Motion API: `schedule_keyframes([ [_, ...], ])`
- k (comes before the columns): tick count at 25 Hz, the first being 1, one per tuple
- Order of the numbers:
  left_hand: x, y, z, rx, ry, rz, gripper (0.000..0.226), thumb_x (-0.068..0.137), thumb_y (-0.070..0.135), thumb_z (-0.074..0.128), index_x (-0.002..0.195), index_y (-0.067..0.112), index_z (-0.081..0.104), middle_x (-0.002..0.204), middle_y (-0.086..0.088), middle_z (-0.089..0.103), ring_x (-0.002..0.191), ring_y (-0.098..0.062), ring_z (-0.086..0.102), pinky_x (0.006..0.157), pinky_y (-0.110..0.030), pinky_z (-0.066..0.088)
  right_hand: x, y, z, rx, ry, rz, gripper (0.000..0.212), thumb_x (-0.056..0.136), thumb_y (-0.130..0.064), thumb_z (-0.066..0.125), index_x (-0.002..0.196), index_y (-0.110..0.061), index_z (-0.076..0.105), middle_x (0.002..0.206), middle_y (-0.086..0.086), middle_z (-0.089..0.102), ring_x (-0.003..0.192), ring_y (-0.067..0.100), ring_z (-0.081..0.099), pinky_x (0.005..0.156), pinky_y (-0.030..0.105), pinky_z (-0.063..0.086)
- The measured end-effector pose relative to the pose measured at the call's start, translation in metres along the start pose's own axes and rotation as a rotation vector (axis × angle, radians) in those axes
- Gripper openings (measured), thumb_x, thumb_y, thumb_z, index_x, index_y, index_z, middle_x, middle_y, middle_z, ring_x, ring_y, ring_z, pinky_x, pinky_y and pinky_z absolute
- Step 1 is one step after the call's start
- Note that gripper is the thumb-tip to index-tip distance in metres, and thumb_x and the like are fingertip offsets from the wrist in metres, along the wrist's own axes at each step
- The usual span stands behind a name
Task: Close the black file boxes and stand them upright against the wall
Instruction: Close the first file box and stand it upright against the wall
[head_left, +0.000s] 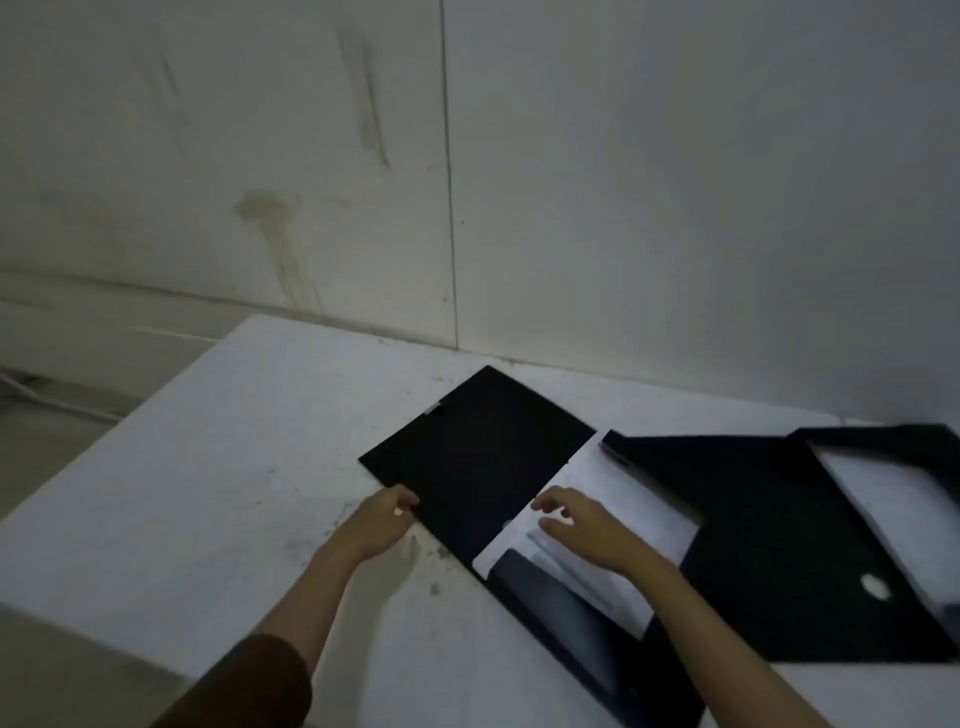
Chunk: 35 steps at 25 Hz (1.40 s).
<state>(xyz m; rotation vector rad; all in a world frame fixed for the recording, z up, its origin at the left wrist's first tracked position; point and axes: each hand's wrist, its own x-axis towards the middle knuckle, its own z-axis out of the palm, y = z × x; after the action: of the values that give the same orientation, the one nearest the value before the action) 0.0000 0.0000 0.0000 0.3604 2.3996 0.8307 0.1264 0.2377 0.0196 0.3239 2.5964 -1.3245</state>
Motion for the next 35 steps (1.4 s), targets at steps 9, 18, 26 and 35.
schedule_keyframes([
  [9, 0.002, -0.056, 0.005, -0.271, 0.07, -0.037, 0.049, 0.091, 0.006, 0.042, 0.139, 0.007, 0.031, 0.147, -0.012, 0.034, 0.135, -0.025, 0.032, 0.114, -0.034, 0.022, 0.001, 0.015, 0.121, -0.649, 0.131, 0.143, 0.055, 0.077, -0.037, 0.065, 0.125, -0.031, 0.04, 0.141, 0.009, 0.041, 0.129, 0.039, 0.039, 0.098, 0.055, 0.034],
  [18, 0.029, -0.039, 0.005, -1.196, 0.248, -0.31, 0.06, 0.086, 0.013, 0.056, 0.139, 0.011, 0.027, 0.129, -0.015, 0.049, 0.104, -0.025, 0.056, 0.09, -0.039, 0.049, -0.019, 0.017, 0.117, -0.474, 0.311, -0.131, 0.009, 0.079, -0.024, 0.056, 0.087, -0.026, 0.054, 0.099, -0.005, 0.056, 0.086, 0.01, 0.054, 0.085, 0.032, 0.043],
  [26, 0.0, 0.021, -0.025, -0.92, 0.358, 0.164, 0.034, 0.09, 0.022, 0.053, 0.124, 0.018, 0.052, 0.114, 0.005, 0.06, 0.103, -0.012, 0.057, 0.087, -0.024, 0.047, -0.02, 0.009, 0.109, -0.304, 0.294, -0.076, 0.031, 0.085, -0.045, 0.04, 0.115, -0.045, 0.047, 0.138, -0.014, 0.041, 0.131, 0.003, 0.031, 0.108, 0.03, 0.02],
  [35, -0.039, 0.081, 0.037, -0.307, -0.316, 0.776, 0.085, 0.049, 0.076, 0.063, 0.127, 0.053, 0.037, 0.14, 0.025, 0.032, 0.133, 0.002, 0.029, 0.105, -0.012, 0.029, -0.076, -0.003, 0.0, 0.911, 0.82, 0.172, 0.044, 0.086, -0.055, 0.031, 0.115, -0.033, 0.055, 0.125, -0.002, 0.059, 0.112, 0.017, 0.059, 0.088, 0.033, 0.046],
])
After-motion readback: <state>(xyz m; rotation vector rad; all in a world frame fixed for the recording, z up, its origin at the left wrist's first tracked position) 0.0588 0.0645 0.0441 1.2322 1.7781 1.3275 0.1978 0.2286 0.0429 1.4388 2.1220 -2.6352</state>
